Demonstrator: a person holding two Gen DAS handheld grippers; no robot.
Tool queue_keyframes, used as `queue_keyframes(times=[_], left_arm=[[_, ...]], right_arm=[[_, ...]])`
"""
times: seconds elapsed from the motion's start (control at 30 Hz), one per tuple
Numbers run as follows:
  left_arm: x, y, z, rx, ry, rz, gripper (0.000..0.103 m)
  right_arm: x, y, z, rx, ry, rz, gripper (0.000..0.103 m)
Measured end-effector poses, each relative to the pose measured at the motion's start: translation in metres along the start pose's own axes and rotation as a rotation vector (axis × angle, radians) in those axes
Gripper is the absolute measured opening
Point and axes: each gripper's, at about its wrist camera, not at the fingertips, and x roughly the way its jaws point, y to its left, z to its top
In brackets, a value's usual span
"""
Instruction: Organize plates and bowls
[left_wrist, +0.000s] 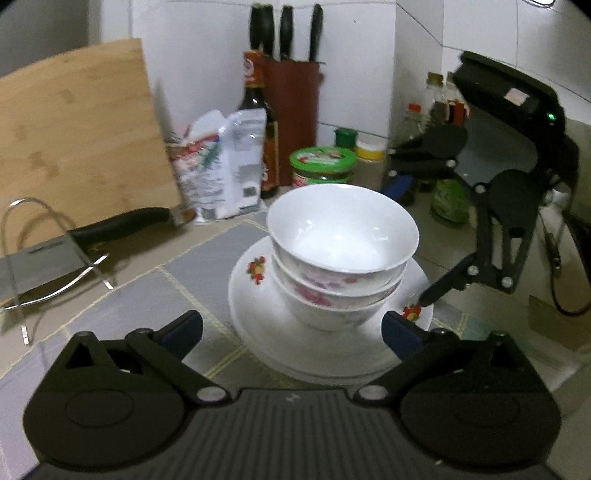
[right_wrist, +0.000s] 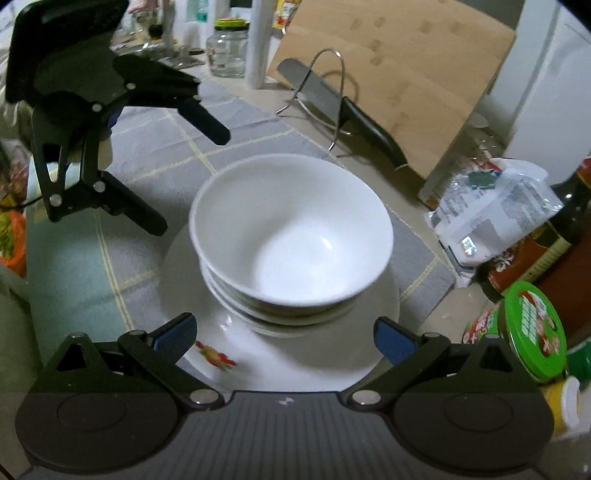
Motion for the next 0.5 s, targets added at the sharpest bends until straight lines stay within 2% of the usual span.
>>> queue_keyframes(times=[0.17, 0.33, 0.5], left_arm=[[-0.015, 0.0, -0.015, -0.001, -0.058, 0.02, 0.102], [-0.039, -0.005, -0.027, -0.009, -0.132, 0.076, 0.102], [-0.063, -0.01, -0.033, -0.054, -0.149, 0.112, 0.102]], right_arm=[[-0.006, 0.026, 0.009, 0.119, 0.022, -0.144, 0.103], [-0.008, 0.052, 0.014, 0.339, 0.034, -0.232, 0.103], [-0.018, 0.091, 0.019, 0.591, 0.018, -0.378, 0.103]])
